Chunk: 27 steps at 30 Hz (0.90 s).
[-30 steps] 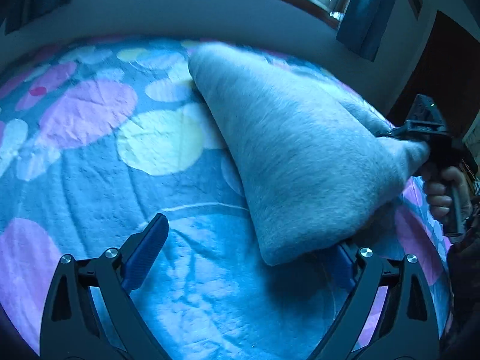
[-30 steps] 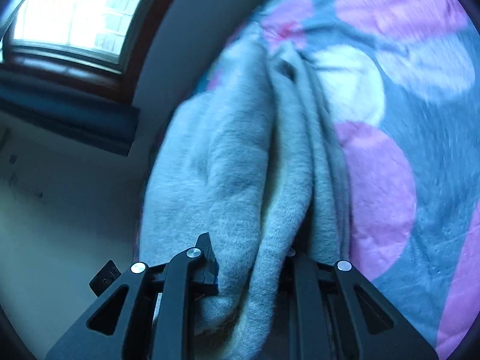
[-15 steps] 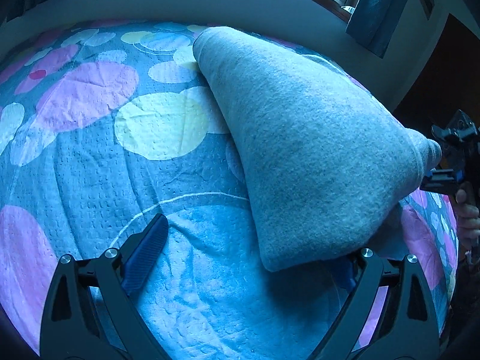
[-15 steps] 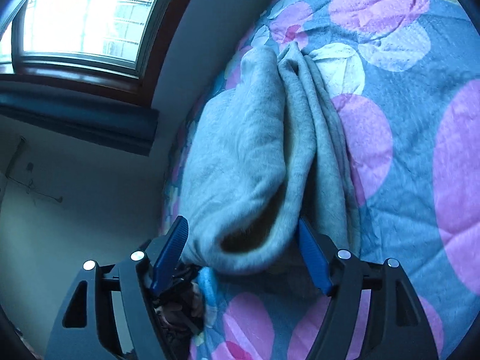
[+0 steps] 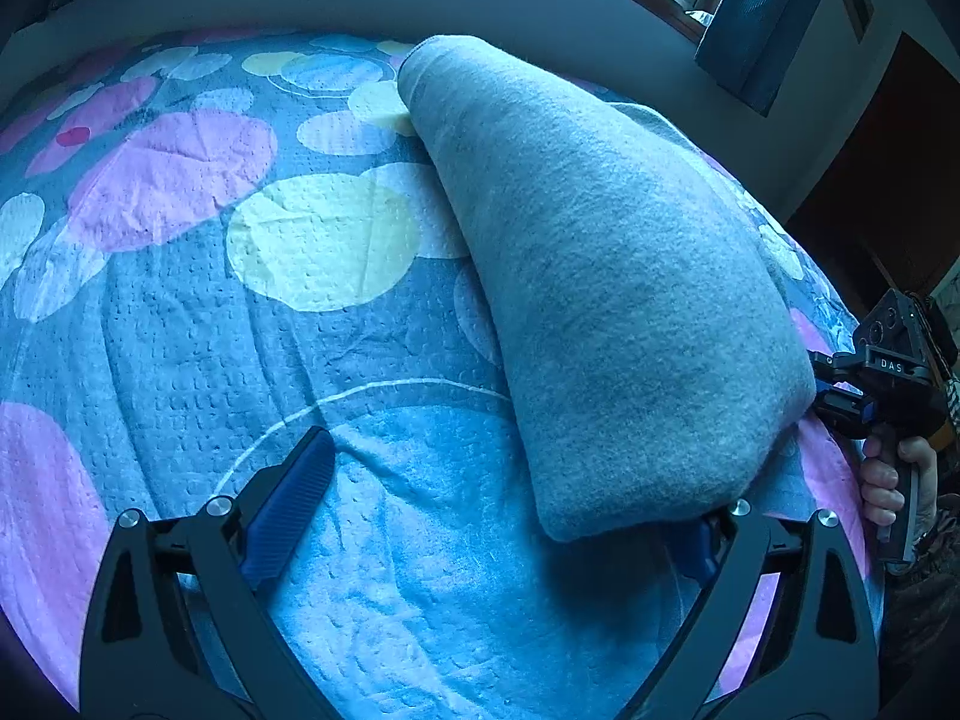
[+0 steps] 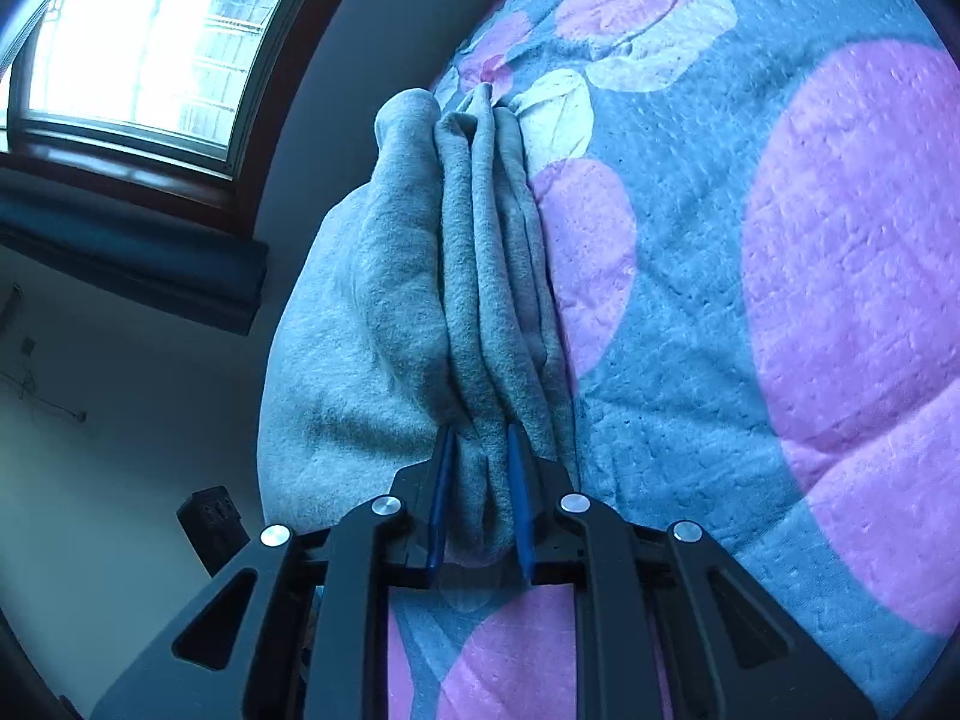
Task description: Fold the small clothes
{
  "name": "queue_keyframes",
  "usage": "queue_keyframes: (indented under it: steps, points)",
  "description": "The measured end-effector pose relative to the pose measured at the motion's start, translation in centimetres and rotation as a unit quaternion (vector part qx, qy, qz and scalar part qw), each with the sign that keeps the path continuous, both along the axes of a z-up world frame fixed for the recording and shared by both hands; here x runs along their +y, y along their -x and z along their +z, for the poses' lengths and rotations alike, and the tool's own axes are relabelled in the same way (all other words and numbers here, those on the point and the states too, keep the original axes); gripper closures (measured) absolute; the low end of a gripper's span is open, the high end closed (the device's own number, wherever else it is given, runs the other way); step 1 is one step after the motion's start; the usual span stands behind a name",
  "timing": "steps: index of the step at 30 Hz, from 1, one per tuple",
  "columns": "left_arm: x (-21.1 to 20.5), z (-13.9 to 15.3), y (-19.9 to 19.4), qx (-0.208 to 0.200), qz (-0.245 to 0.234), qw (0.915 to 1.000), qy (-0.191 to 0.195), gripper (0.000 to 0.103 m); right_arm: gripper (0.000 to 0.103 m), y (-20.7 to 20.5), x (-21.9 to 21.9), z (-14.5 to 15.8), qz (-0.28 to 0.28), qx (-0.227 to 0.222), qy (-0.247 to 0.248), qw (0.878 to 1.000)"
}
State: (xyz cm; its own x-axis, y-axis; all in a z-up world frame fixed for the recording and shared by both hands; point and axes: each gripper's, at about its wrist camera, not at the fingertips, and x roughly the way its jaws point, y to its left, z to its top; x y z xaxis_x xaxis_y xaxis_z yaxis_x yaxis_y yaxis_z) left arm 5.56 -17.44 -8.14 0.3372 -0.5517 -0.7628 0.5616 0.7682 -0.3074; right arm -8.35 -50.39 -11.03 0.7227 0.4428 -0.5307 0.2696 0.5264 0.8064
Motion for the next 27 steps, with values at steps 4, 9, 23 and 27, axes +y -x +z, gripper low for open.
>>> queue_keyframes:
  steps: [4, 9, 23, 27]
  points:
    - [0.8, 1.5, 1.3, -0.010, -0.017, 0.9997, 0.014, 0.006, 0.085, 0.0, -0.1, 0.0, 0.001, -0.002, 0.000, 1.000]
    - [2.3, 5.3, 2.8, -0.034, -0.028, 0.9975, 0.056, 0.006, 0.085, 0.6, 0.0, -0.1, 0.003, -0.006, 0.006, 1.000]
    - [-2.0, -0.1, -3.5, 0.059, -0.006, 0.9972, 0.046, 0.005, 0.078, 0.6, 0.1, 0.7, 0.017, -0.008, 0.004, 1.000]
    - [-1.8, 0.1, -3.3, 0.042, -0.009, 0.9979, 0.049, 0.005, 0.074, 0.1, -0.4, 4.7, 0.016, -0.028, 0.047, 0.998]
